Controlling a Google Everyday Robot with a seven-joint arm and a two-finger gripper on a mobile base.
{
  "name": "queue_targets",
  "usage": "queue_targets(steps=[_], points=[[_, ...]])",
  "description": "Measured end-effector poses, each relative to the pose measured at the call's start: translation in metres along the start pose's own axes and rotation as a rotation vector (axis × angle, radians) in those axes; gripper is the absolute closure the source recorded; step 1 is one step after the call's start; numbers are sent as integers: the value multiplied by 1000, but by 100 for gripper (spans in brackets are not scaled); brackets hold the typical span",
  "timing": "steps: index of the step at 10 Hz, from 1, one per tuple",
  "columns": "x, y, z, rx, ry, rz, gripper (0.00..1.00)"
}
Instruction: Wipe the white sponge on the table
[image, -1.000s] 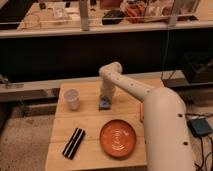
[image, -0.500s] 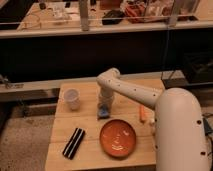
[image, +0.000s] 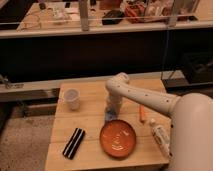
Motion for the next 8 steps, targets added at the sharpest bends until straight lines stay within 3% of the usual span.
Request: queue_targets(steps=[3,5,8], points=[[6,38,-9,-20,34,84,62],[14,49,-8,-34,50,123,62],[46,60,-4,-36,62,178,62]])
